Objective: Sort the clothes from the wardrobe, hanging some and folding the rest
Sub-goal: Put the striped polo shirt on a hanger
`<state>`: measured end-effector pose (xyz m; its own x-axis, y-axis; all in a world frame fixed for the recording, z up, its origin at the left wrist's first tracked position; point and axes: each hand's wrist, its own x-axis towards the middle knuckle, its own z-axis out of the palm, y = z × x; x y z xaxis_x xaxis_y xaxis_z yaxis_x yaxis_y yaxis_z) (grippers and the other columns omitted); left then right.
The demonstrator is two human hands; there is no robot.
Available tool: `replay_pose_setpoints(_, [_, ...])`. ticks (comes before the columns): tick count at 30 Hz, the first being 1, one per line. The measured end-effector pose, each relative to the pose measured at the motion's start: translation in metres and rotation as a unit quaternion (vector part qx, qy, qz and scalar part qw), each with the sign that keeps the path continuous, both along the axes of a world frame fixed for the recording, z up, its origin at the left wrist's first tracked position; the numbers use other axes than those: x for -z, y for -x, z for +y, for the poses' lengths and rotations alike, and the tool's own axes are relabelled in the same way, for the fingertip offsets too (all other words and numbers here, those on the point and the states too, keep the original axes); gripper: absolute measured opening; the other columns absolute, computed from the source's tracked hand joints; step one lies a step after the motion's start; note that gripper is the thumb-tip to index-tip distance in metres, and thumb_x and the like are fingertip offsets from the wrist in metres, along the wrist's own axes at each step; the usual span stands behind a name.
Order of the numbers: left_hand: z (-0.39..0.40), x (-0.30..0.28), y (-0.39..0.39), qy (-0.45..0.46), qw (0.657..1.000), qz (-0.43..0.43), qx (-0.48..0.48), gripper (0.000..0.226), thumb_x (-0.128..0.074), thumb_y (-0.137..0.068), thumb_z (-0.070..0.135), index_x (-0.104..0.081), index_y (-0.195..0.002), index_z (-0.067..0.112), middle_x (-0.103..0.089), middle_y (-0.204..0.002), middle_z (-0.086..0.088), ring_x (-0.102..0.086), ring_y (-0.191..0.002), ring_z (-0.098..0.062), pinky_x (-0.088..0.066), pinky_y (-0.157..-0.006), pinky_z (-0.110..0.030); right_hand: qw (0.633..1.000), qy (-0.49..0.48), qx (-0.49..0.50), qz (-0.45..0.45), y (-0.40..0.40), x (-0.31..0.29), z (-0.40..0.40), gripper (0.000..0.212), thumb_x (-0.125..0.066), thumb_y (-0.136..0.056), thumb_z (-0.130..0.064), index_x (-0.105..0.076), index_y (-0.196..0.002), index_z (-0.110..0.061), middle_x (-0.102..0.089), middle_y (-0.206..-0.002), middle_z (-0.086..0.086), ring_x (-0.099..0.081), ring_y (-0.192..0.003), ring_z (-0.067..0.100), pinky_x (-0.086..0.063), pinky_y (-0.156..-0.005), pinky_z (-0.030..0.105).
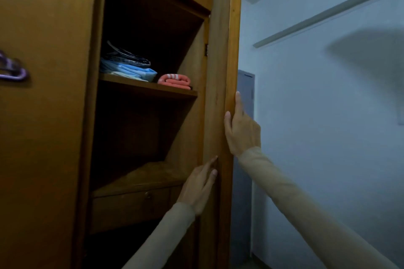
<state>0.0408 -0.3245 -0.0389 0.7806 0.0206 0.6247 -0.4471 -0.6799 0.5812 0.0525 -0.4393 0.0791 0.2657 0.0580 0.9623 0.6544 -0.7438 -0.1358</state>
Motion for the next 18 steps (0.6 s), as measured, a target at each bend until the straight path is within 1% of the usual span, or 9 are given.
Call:
replay_pose_setpoints(2, [0.019, 0.001, 0.013, 0.004, 0.999, -0.013, -0.030, 0.044, -0.025, -0.100, 0.043, -0.034, -0.142, 0.031, -0.042, -0.141, 0.005, -0.035, -0.123, -0.001, -0.023, -0.096, -0.014, 0.999, 0.009, -0.034, -0.006, 0.005, 0.002, 0.022, 0.054, -0.033, -0.101, -0.024, -0.014, -0.148, -0.007, -0.063, -0.102, 0.011, -0.046, -0.064, 0.010, -0.029, -0.056, 0.015])
replay_pose_setpoints(3, [0.029, 0.003, 0.019, 0.010, 0.999, -0.016, -0.044, 0.043, -0.025, -0.101, 0.042, -0.038, -0.140, 0.030, -0.044, -0.138, 0.006, -0.036, -0.119, 0.001, -0.023, -0.094, -0.013, 0.999, 0.011, -0.050, -0.005, 0.008, 0.003, 0.034, 0.054, -0.031, -0.101, -0.027, -0.013, -0.149, -0.008, -0.062, -0.115, 0.012, -0.053, -0.071, 0.014, -0.033, -0.062, 0.015])
replay_pose_setpoints(4, [0.040, 0.006, 0.025, 0.015, 0.998, -0.014, -0.058, 0.043, -0.025, -0.101, 0.043, -0.041, -0.138, 0.030, -0.046, -0.135, 0.007, -0.037, -0.118, 0.000, -0.024, -0.093, -0.014, 0.998, 0.011, -0.067, -0.005, 0.010, 0.005, 0.045, 0.055, -0.029, -0.100, -0.031, -0.013, -0.149, -0.010, -0.056, -0.128, 0.011, -0.060, -0.083, 0.017, -0.036, -0.069, 0.016])
replay_pose_setpoints(5, [0.051, 0.009, 0.031, 0.019, 0.997, -0.014, -0.070, 0.042, -0.025, -0.101, 0.044, -0.043, -0.136, 0.031, -0.049, -0.132, 0.008, -0.040, -0.118, -0.001, -0.025, -0.091, -0.014, 0.997, 0.010, -0.082, -0.005, 0.011, 0.006, 0.057, 0.057, -0.025, -0.099, -0.035, -0.013, -0.149, -0.010, -0.049, -0.138, 0.009, -0.061, -0.096, 0.020, -0.037, -0.074, 0.018])
replay_pose_setpoints(8, [0.088, 0.018, 0.045, 0.045, 0.994, -0.010, -0.095, 0.041, -0.026, -0.100, 0.046, -0.051, -0.129, 0.032, -0.053, -0.119, 0.016, -0.046, -0.112, -0.001, -0.027, -0.083, -0.012, 0.992, 0.006, -0.122, 0.008, 0.015, 0.009, 0.090, 0.054, -0.027, -0.101, -0.033, -0.016, -0.149, -0.011, -0.036, -0.149, 0.006, -0.054, -0.118, 0.021, -0.040, -0.083, 0.021])
replay_pose_setpoints(11, [0.120, 0.015, 0.062, 0.130, 0.987, -0.010, -0.096, 0.041, -0.029, -0.100, 0.045, -0.059, -0.122, 0.028, -0.060, -0.114, 0.015, -0.052, -0.111, -0.001, -0.032, -0.083, -0.008, 0.987, 0.015, -0.156, 0.020, 0.016, 0.011, 0.121, 0.051, -0.032, -0.101, -0.026, -0.019, -0.148, -0.010, -0.030, -0.152, 0.008, -0.044, -0.130, 0.022, -0.041, -0.098, 0.031])
replay_pose_setpoints(13, [0.135, 0.013, 0.072, 0.177, 0.980, 0.008, -0.096, 0.038, -0.028, -0.100, 0.042, -0.061, -0.115, 0.029, -0.062, -0.108, 0.012, -0.053, -0.106, 0.000, -0.034, -0.090, -0.017, 0.983, 0.027, -0.180, 0.028, 0.015, 0.014, 0.142, 0.051, -0.032, -0.101, -0.026, -0.019, -0.148, -0.010, -0.027, -0.153, 0.009, -0.036, -0.136, 0.022, -0.036, -0.106, 0.035])
replay_pose_setpoints(15, [0.149, 0.016, 0.077, 0.197, 0.975, 0.023, -0.097, 0.040, -0.027, -0.100, 0.043, -0.062, -0.112, 0.029, -0.063, -0.112, 0.010, -0.053, -0.111, -0.005, -0.032, -0.104, -0.031, 0.979, 0.045, -0.195, 0.035, 0.012, 0.016, 0.161, 0.052, -0.028, -0.101, -0.030, -0.019, -0.148, -0.010, -0.024, -0.154, 0.010, -0.031, -0.139, 0.021, -0.030, -0.112, 0.040])
replay_pose_setpoints(18, [0.178, 0.022, 0.081, 0.223, 0.969, 0.018, -0.104, 0.046, -0.025, -0.100, 0.045, -0.066, -0.109, 0.028, -0.068, -0.108, 0.008, -0.056, -0.112, -0.009, -0.029, -0.109, -0.042, 0.974, 0.062, -0.214, 0.045, 0.008, 0.018, 0.187, 0.051, -0.025, -0.102, -0.032, -0.019, -0.148, -0.013, -0.021, -0.155, 0.007, -0.025, -0.141, 0.018, -0.020, -0.116, 0.043])
